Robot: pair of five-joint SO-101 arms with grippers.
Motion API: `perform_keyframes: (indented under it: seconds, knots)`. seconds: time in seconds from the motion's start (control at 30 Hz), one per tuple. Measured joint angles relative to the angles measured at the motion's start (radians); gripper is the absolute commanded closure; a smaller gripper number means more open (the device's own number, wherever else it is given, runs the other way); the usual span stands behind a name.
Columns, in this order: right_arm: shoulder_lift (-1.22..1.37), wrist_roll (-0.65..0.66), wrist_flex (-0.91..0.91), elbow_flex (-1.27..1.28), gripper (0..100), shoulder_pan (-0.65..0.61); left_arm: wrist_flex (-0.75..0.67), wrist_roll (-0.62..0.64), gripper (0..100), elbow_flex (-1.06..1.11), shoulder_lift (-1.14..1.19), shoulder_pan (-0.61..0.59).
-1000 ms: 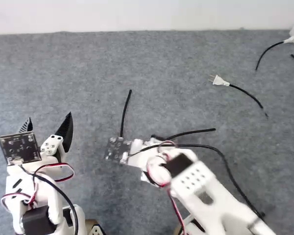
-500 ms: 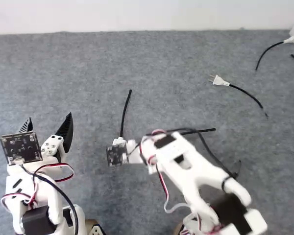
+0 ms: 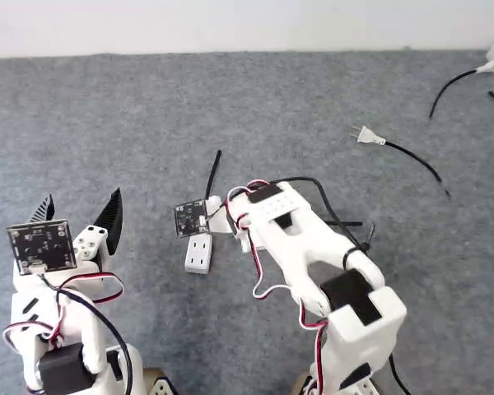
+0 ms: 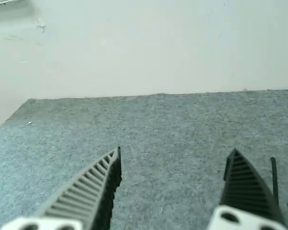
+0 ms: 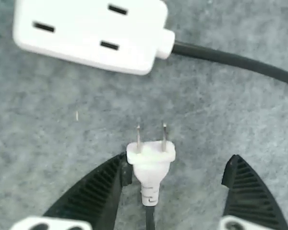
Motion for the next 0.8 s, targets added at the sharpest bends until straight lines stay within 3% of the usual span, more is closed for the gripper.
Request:
perform_keyframes:
  seconds: [0.2, 0.47, 0.57, 0.67, 0.8]
  knots:
    - [0.049, 0.000, 0.106, -0.091, 70.3, 0.000, 0.000, 0.000, 67, 0.000, 0.000, 0.000]
    - [0.054, 0.000, 0.118, -0.103, 70.5, 0.029, 0.000, 0.000, 67, 0.023, 0.006, 0.000]
    - [0.054, 0.000, 0.120, -0.104, 79.0, 0.040, 0.000, -0.002, 67, 0.023, 0.003, 0.000]
    - [0.054, 0.000, 0.120, -0.104, 98.5, 0.048, 0.000, -0.003, 67, 0.023, 0.003, 0.000]
    - [0.054, -0.002, 0.118, -0.107, 93.9, 0.051, 0.000, -0.003, 67, 0.023, 0.003, 0.000]
